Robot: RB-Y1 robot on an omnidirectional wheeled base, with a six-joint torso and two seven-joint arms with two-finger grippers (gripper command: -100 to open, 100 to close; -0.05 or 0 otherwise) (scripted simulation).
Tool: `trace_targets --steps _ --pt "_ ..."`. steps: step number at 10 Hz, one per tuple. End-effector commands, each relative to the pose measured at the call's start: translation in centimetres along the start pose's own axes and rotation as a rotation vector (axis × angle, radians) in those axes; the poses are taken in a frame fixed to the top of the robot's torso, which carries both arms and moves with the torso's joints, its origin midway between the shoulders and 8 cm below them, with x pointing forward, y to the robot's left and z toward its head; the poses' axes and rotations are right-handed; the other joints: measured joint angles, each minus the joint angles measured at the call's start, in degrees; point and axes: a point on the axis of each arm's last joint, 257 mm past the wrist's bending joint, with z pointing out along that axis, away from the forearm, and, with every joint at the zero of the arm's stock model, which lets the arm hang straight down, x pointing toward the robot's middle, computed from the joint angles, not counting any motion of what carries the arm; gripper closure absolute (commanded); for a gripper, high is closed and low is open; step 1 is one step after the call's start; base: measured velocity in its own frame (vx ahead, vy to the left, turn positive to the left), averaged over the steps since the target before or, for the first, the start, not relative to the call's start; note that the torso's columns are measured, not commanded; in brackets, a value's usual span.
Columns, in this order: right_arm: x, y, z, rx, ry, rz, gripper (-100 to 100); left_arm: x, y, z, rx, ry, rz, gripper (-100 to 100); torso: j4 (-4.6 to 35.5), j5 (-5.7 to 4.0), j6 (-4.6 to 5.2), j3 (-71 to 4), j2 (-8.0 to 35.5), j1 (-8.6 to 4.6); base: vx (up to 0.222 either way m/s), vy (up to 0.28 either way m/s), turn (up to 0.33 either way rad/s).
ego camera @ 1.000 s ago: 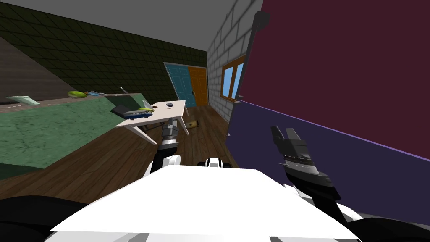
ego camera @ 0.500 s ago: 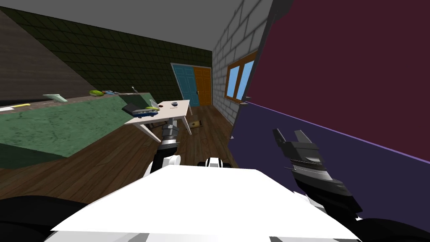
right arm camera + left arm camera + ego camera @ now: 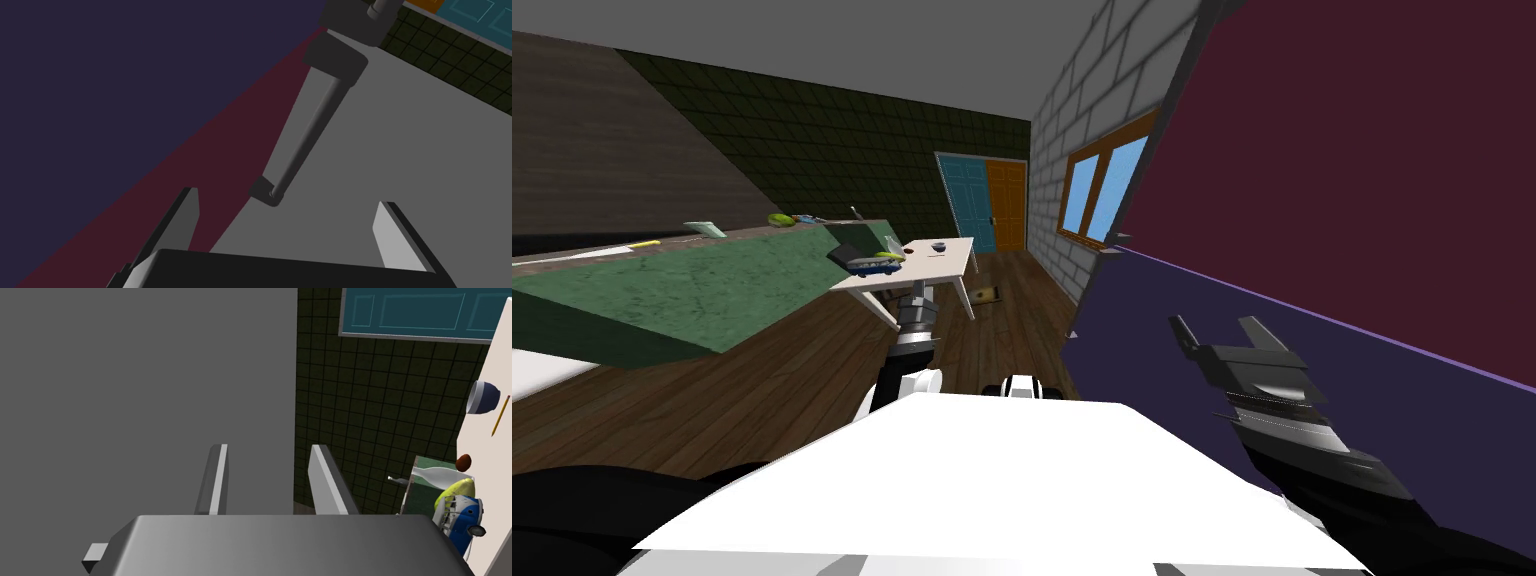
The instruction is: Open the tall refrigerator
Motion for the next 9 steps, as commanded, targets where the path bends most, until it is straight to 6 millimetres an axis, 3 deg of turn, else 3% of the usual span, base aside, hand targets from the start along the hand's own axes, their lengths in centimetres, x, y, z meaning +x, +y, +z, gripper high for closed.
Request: trace_targets --steps 1,9 --pt "0.5 -1.3 -1.0 0.009 0.048 -0.145 -100 0.0 0.0 0.0 0.000 0.000 0.000 0 0.0 -0.01 0.03 0.0 0.0 -0.04 0.095 -0.007 0.208" --pt "1.3 -4.8 -3.6 0.008 0.178 -0.538 -100 0.0 0.0 0.0 0.000 0.000 0.000 0 0.0 -0.01 0.02 0.0 0.0 -0.04 0.077 -0.003 0.142"
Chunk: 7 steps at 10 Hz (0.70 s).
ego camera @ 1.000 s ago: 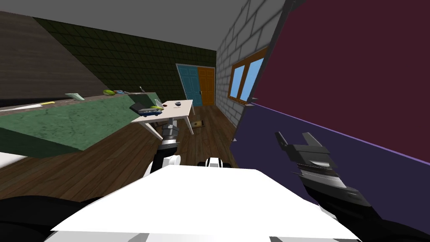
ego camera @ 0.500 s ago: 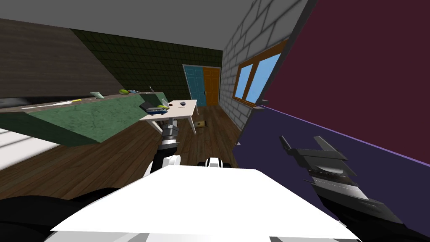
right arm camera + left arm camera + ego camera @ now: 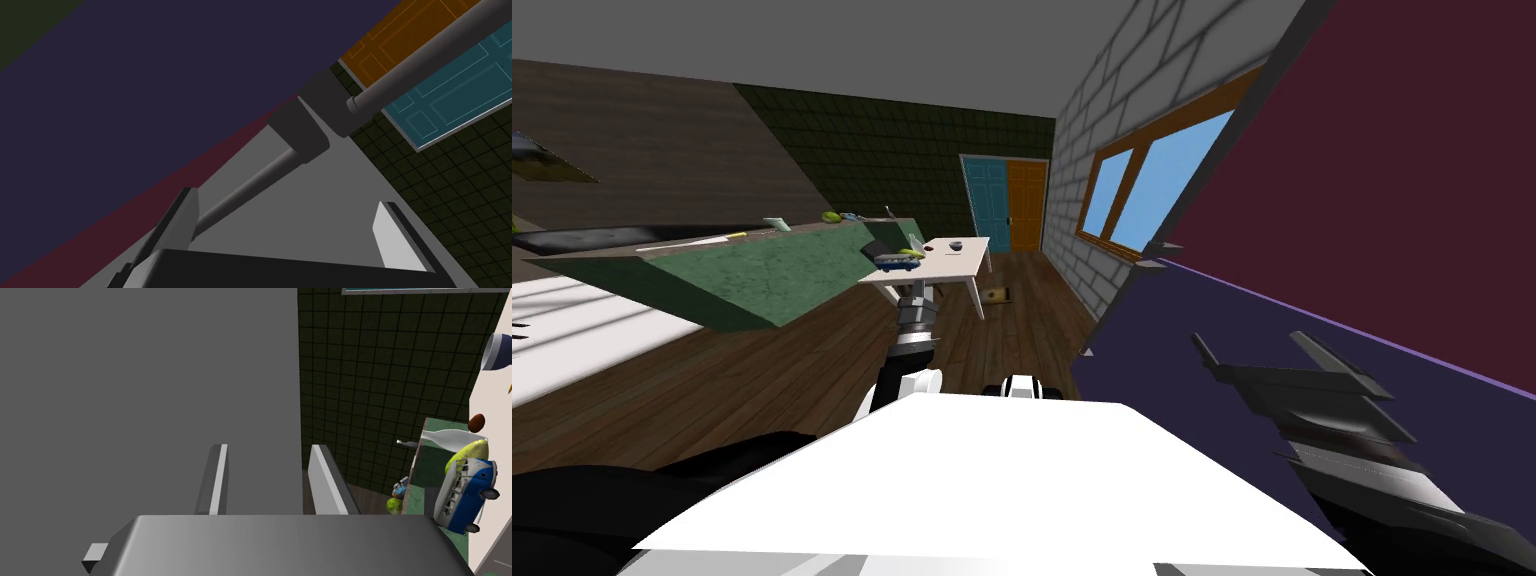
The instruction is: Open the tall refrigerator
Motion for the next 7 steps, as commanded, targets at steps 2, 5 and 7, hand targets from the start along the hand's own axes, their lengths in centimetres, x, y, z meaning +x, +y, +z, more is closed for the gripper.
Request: trace_targets --steps 2,5,7 --pt "1.1 -1.5 -1.2 -0.010 0.065 -0.197 -100 0.0 0.0 0.0 0.000 0.000 0.000 0 0.0 0.01 0.02 0.0 0.0 0.02 0.070 -0.008 0.113" --pt "1.5 -2.2 -1.7 -0.019 0.092 -0.296 -100 0.0 0.0 0.0 0.000 0.000 0.000 0 0.0 0.00 -0.06 -0.1 -0.1 -0.02 0.068 -0.010 0.114" --pt "1.9 -2.8 -2.2 -0.031 0.116 -0.381 -100 0.0 0.0 0.0 0.000 0.000 0.000 0 0.0 -0.01 -0.06 -0.1 -0.2 -0.07 0.060 -0.005 0.120"
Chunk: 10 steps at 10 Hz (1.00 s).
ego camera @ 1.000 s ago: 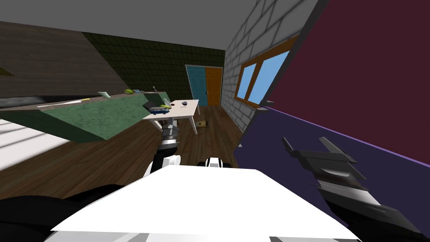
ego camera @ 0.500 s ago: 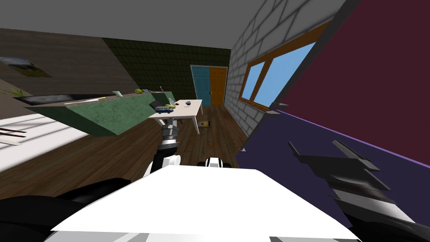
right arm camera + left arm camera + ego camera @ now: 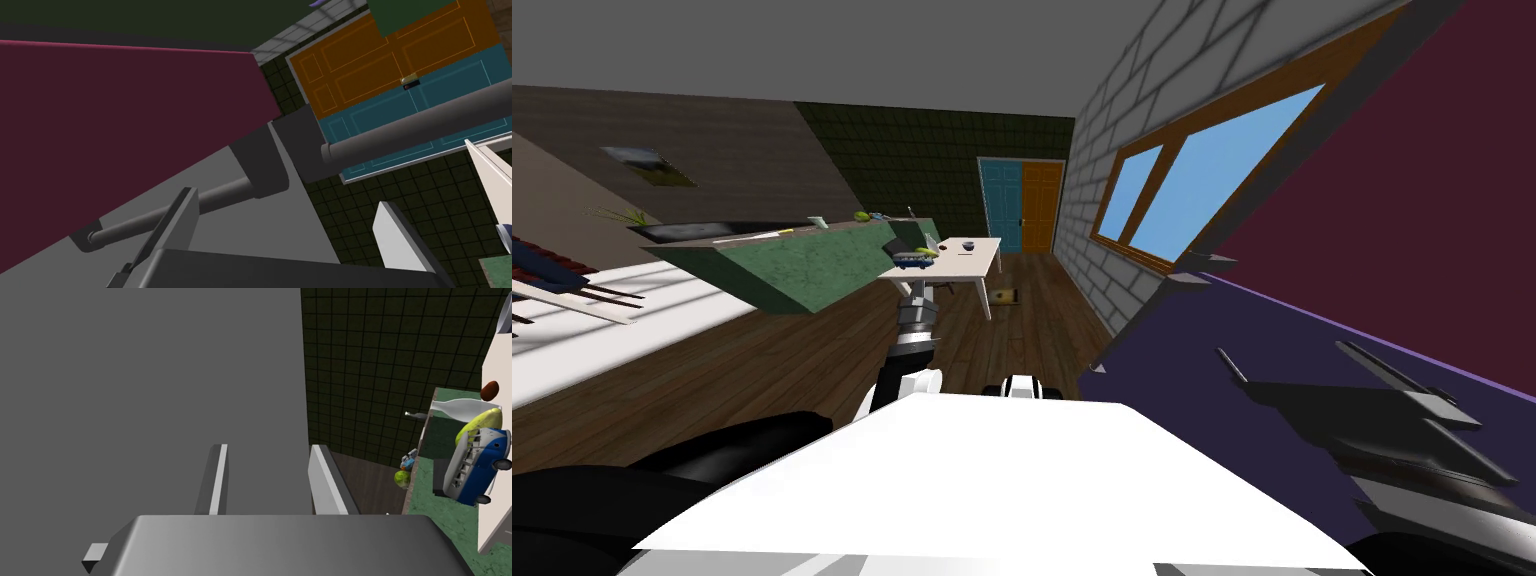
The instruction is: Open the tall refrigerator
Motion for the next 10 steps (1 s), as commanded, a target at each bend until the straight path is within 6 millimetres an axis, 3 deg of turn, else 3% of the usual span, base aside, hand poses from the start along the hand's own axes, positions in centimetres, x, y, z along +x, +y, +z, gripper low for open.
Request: trace_targets --steps 1,10 --pt "0.9 -0.6 -0.6 -0.018 0.032 -0.130 -100 0.0 0.0 0.0 0.000 0.000 0.000 0 0.0 -0.01 0.00 0.0 0.0 -0.04 0.062 -0.019 0.157" --pt "1.6 -2.7 -1.9 -0.127 0.075 -0.587 -100 0.0 0.0 0.0 0.000 0.000 0.000 0 0.0 0.01 -0.01 0.0 0.1 -0.07 0.078 -0.021 0.140"
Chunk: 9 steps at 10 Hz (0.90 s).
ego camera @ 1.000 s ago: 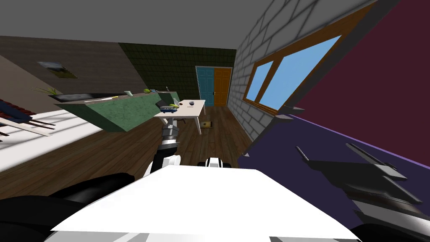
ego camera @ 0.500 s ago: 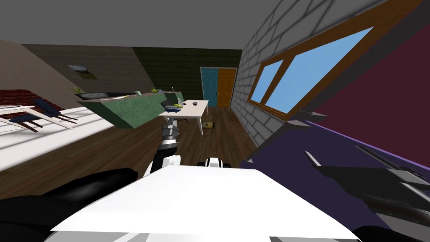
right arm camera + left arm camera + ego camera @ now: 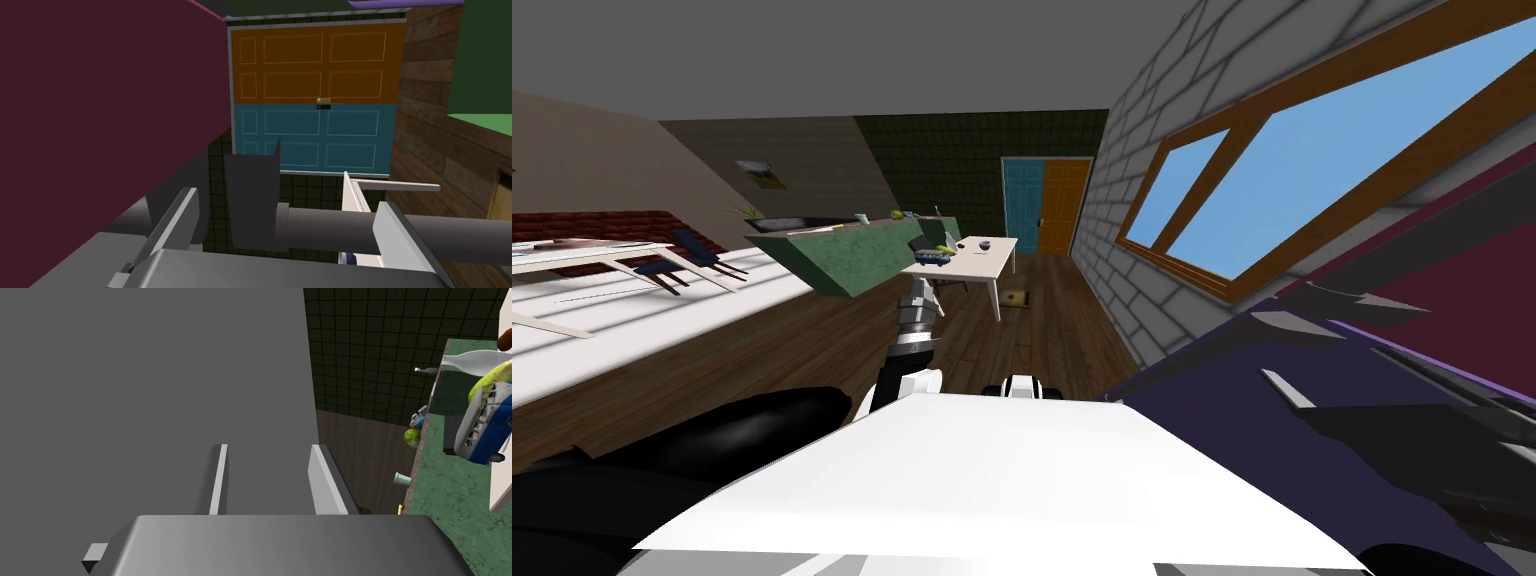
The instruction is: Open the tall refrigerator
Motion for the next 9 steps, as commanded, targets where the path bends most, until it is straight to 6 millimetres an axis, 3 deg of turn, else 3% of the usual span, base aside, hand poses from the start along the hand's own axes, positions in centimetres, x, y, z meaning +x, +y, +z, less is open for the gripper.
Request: trace_targets --steps 1,3,4,5,7,9 --pt "0.0 -0.2 0.0 -0.010 -0.002 -0.044 -100 0.0 0.0 0.0 0.000 0.000 0.000 0 0.0 0.01 0.01 0.0 -0.1 0.05 0.021 0.002 0.008" --pt "-0.1 -0.5 -0.1 -0.012 -0.001 -0.052 -100 0.0 0.0 0.0 0.000 0.000 0.000 0 -0.1 0.00 0.03 -0.1 -0.2 0.04 0.080 -0.015 -0.009" --pt "-0.1 -0.6 -0.1 -0.012 0.000 -0.051 100 0.0 0.0 0.0 0.000 0.000 0.000 0 -0.1 -0.02 -0.04 -0.1 -0.1 0.02 0.005 -0.001 -0.009" --pt "-1.8 -0.6 0.2 -0.014 -0.063 -0.048 100 0.0 0.0 0.0 0.000 0.000 0.000 0 -0.1 -0.14 -0.02 0.1 0.0 0.03 -0.124 0.078 0.065" --pt "-3.6 -0.5 0.4 -0.018 -0.126 -0.045 100 0.0 0.0 0.0 0.000 0.000 -0.001 0 -0.1 -0.28 -0.05 0.4 0.2 0.33 -0.160 0.221 0.117" --pt "-5.3 -0.5 0.5 -0.020 -0.189 -0.040 100 0.0 0.0 0.0 0.001 0.000 -0.001 0 -0.1 -0.50 0.18 0.3 0.1 -0.24 -0.144 0.221 0.085"
